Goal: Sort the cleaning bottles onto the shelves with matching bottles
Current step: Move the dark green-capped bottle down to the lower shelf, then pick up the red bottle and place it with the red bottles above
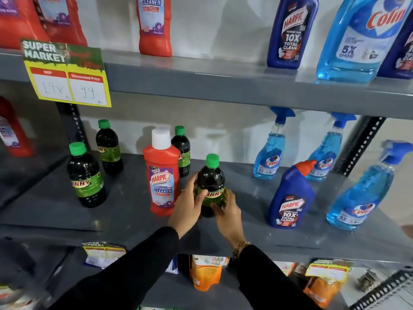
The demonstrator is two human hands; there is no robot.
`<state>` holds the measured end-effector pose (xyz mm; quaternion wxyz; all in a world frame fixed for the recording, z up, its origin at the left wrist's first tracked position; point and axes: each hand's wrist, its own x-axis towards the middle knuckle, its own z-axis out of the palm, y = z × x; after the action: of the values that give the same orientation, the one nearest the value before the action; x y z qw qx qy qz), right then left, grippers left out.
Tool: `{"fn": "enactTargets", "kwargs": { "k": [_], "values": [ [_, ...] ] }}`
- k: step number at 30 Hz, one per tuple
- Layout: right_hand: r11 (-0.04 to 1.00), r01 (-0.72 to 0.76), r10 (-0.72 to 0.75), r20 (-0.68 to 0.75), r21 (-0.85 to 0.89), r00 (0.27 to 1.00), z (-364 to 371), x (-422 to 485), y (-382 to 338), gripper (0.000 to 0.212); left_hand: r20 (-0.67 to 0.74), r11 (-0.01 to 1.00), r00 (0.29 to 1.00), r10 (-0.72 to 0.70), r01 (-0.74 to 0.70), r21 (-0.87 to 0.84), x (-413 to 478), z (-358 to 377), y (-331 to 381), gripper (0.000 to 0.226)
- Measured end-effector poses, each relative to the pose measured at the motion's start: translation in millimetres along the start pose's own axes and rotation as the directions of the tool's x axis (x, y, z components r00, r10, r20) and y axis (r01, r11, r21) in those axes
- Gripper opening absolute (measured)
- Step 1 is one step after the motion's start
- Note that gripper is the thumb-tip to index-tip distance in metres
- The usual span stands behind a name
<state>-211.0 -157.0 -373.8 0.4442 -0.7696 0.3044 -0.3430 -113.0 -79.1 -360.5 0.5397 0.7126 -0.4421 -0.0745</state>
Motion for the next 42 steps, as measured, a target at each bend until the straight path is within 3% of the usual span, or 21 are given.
{"fn": "enactTargets", "kwargs": {
  "k": [5, 8, 10, 11, 13, 14, 16, 18, 20, 23, 26, 33, 36, 39, 40, 42],
  "values": [
    [0.999, -0.036, 0.036, -0.011, 0.014, 0.999, 7, -2, 14, 0.052, 0.025, 0.999, 1.000, 0.018, -0.019, 0.030, -2, 5, -7, 0.050],
    [1.000, -0.009, 0.010, -0.181, 0.006, 0.983, 18, -12, 10, 0.056, 0.028, 0.993, 0.996, 0.088, -0.090, 0.082, -5, 2, -8, 0.049],
    [0.987, 0.124, -0.152, -0.337, -0.105, 0.929, 32, -24, -3, 0.052, -0.129, 0.959, 0.963, 0.237, -0.211, 0.189, -11, -10, -8, 0.037],
    [0.958, 0.244, -0.282, -0.327, -0.154, 0.902, 40, -33, -11, 0.047, -0.233, 0.928, 0.914, 0.333, -0.274, 0.252, -15, -18, -7, 0.033],
    [0.889, 0.426, -0.452, -0.170, -0.168, 0.876, 54, -39, -28, 0.046, -0.410, 0.892, 0.802, 0.435, -0.324, 0.314, -12, -37, -6, 0.036],
    [0.906, 0.409, -0.418, -0.082, -0.107, 0.905, 69, -39, -37, 0.053, -0.483, 0.910, 0.779, 0.400, -0.273, 0.313, -13, -53, -11, 0.042],
    [0.971, 0.238, -0.237, -0.016, 0.023, 0.971, 82, -26, -44, 0.065, -0.489, 0.962, 0.834, 0.254, -0.166, 0.217, -2, -72, -15, 0.051],
    [0.985, 0.074, -0.087, 0.081, 0.159, 0.993, 94, -12, -55, 0.069, -0.358, 0.997, 0.933, 0.033, -0.004, 0.082, 5, -89, -17, 0.055],
    [0.967, -0.032, -0.006, 0.149, 0.252, 0.989, 100, -5, -57, 0.068, -0.176, 0.992, 0.976, -0.128, 0.123, -0.039, 8, -98, -21, 0.051],
    [0.975, -0.064, 0.035, 0.140, 0.211, 0.990, 102, -9, -57, 0.042, -0.139, 0.986, 0.979, -0.146, 0.134, -0.095, 2, -105, -31, 0.045],
    [0.987, -0.032, 0.015, 0.116, 0.155, 0.993, 101, -18, -49, 0.043, -0.192, 0.992, 0.974, -0.124, 0.118, -0.043, -11, -102, -32, 0.046],
    [0.957, 0.218, -0.226, 0.024, 0.192, 0.974, 73, -53, -78, 0.046, -0.417, 0.992, 0.903, 0.104, -0.063, 0.109, -51, -98, 17, 0.051],
    [0.896, 0.400, -0.404, -0.020, 0.193, 0.914, 45, -65, -116, 0.053, -0.483, 0.954, 0.823, 0.299, -0.252, 0.162, -62, -109, 64, 0.055],
    [0.810, 0.570, -0.551, -0.156, 0.138, 0.820, 14, -65, -166, 0.055, -0.531, 0.861, 0.681, 0.505, -0.438, 0.257, -57, -135, 116, 0.054],
    [0.780, 0.606, -0.576, -0.200, 0.156, 0.792, 1, -62, -191, 0.054, -0.541, 0.837, 0.643, 0.541, -0.472, 0.276, -52, -146, 142, 0.054],
    [0.728, 0.636, -0.594, -0.227, 0.256, 0.772, -22, -59, -239, 0.048, -0.573, 0.856, 0.660, 0.486, -0.491, 0.161, -44, -167, 199, 0.051]
  ]
}}
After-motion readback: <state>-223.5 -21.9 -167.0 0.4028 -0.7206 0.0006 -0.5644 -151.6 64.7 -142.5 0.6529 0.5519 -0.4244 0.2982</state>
